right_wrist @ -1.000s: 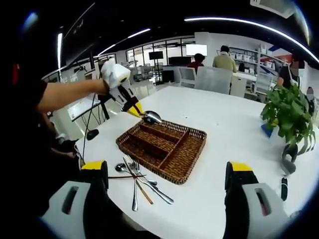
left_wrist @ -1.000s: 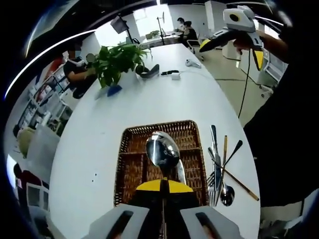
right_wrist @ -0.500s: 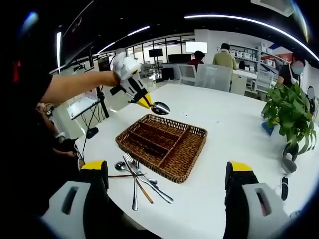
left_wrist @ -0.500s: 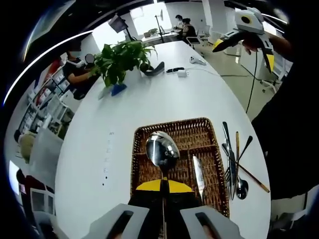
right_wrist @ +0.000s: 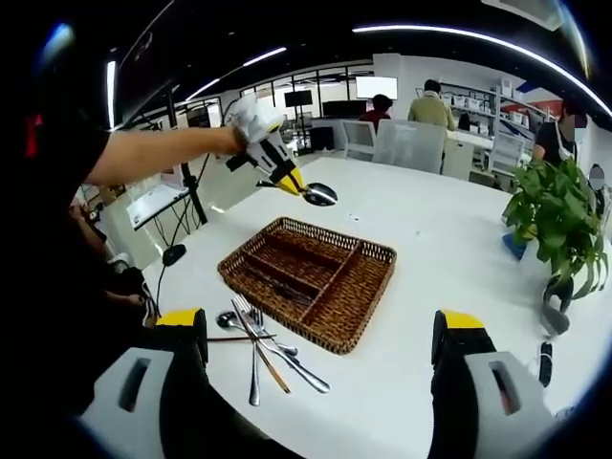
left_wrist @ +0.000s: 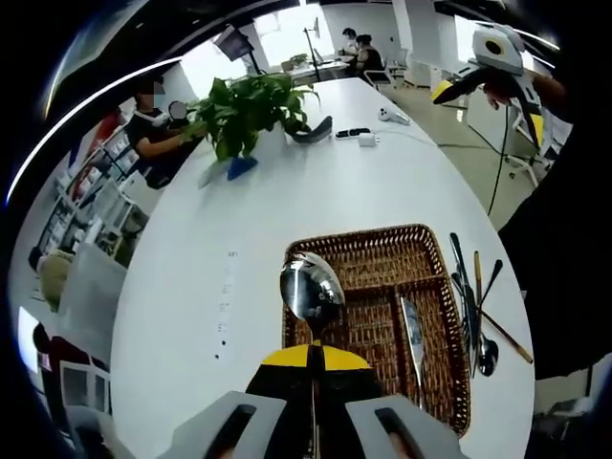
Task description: Arrange the knives, forks, and spoons in their matching storage slots by inserting each utensil handle-first until every utensil is classified and aligned in the correct compartment
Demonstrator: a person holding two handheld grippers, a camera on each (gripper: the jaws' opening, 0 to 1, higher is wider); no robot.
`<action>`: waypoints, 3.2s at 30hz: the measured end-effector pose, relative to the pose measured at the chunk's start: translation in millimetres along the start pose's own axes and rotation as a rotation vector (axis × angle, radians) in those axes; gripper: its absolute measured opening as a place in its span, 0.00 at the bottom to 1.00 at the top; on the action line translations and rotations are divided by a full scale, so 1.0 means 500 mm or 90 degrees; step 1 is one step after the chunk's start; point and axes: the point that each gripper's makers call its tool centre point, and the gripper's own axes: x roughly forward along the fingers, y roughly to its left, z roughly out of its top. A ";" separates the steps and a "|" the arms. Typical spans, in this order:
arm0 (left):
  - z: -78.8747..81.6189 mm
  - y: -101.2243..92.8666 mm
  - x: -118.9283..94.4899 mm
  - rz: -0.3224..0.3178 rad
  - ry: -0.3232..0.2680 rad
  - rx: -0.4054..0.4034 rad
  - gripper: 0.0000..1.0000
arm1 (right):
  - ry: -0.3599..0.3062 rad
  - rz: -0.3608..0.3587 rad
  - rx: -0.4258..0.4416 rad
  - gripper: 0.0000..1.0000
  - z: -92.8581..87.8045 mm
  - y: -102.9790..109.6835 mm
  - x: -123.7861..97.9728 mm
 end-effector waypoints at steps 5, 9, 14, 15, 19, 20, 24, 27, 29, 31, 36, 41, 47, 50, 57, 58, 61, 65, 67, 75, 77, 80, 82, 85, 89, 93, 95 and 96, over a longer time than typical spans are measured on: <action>0.004 0.017 0.005 0.007 -0.006 -0.004 0.00 | 0.003 -0.003 0.003 0.99 -0.004 -0.007 0.004; -0.001 0.021 0.017 0.011 -0.006 -0.001 0.00 | 0.005 -0.004 0.007 0.99 -0.008 -0.008 0.007; -0.012 0.020 0.034 0.013 -0.005 0.004 0.00 | 0.004 -0.009 0.011 0.99 -0.007 -0.015 0.009; -0.013 0.020 0.037 0.013 -0.007 0.004 0.00 | 0.004 -0.010 0.012 0.99 -0.007 -0.016 0.009; -0.022 0.024 0.051 0.017 -0.005 -0.002 0.00 | 0.009 -0.012 0.015 0.99 -0.009 -0.020 0.011; -0.025 0.024 0.054 0.016 -0.005 -0.002 0.00 | 0.009 -0.012 0.016 0.99 -0.010 -0.020 0.012; -0.036 0.022 0.070 0.012 -0.004 -0.003 0.00 | 0.011 -0.015 0.021 0.99 -0.012 -0.025 0.015; -0.040 0.023 0.084 0.005 -0.016 -0.011 0.00 | 0.016 -0.014 0.022 0.99 -0.014 -0.024 0.019; -0.044 0.022 0.091 0.004 -0.014 -0.011 0.00 | 0.017 -0.013 0.022 0.99 -0.015 -0.023 0.022; -0.050 0.022 0.102 -0.001 -0.015 -0.004 0.00 | 0.020 -0.011 0.021 0.99 -0.016 -0.022 0.023; -0.057 0.019 0.121 -0.005 -0.016 0.005 0.00 | 0.022 -0.013 0.023 0.99 -0.019 -0.024 0.024; -0.069 0.012 0.148 -0.014 -0.016 0.000 0.00 | 0.024 -0.017 0.028 0.99 -0.023 -0.025 0.025; -0.092 0.009 0.177 -0.018 -0.019 -0.007 0.00 | 0.034 -0.020 0.033 0.99 -0.030 -0.021 0.029; -0.101 0.006 0.189 -0.023 -0.021 -0.010 0.00 | 0.040 -0.019 0.035 0.99 -0.036 -0.018 0.030; -0.120 0.004 0.220 -0.028 -0.013 -0.009 0.00 | 0.046 -0.024 0.040 0.99 -0.041 -0.019 0.026; -0.120 0.003 0.222 -0.030 -0.014 -0.008 0.00 | 0.046 -0.027 0.041 0.99 -0.039 -0.022 0.024; -0.116 0.001 0.225 -0.035 -0.023 -0.015 0.00 | 0.044 -0.029 0.041 0.99 -0.037 -0.022 0.023; -0.118 0.004 0.240 -0.040 -0.019 -0.025 0.00 | 0.048 -0.028 0.041 0.99 -0.041 -0.018 0.023; -0.124 0.005 0.247 -0.044 -0.012 -0.034 0.00 | 0.050 -0.028 0.041 0.99 -0.043 -0.015 0.023; -0.141 0.001 0.270 -0.056 0.001 -0.047 0.00 | 0.057 -0.034 0.044 0.99 -0.055 -0.015 0.010; -0.150 0.008 0.279 -0.051 0.007 -0.044 0.00 | 0.060 -0.035 0.045 0.99 -0.058 -0.015 0.008; -0.152 0.007 0.283 -0.056 0.008 -0.042 0.00 | 0.065 -0.037 0.046 0.99 -0.063 -0.013 0.005; -0.157 0.008 0.288 -0.054 0.018 -0.034 0.00 | 0.067 -0.038 0.047 0.99 -0.065 -0.012 0.004; -0.168 0.014 0.301 -0.050 0.034 -0.020 0.00 | 0.070 -0.040 0.048 0.99 -0.068 -0.011 0.003; -0.171 0.016 0.308 -0.052 0.033 -0.032 0.00 | 0.070 -0.039 0.045 0.99 -0.066 -0.006 0.002; -0.170 0.015 0.313 -0.053 0.035 -0.019 0.00 | 0.071 -0.041 0.045 0.99 -0.068 -0.007 0.001; -0.171 0.017 0.316 -0.053 0.037 -0.022 0.00 | 0.072 -0.042 0.045 0.99 -0.068 -0.008 0.000; -0.173 0.018 0.317 -0.054 0.038 -0.029 0.00 | 0.072 -0.043 0.045 0.99 -0.068 -0.009 0.000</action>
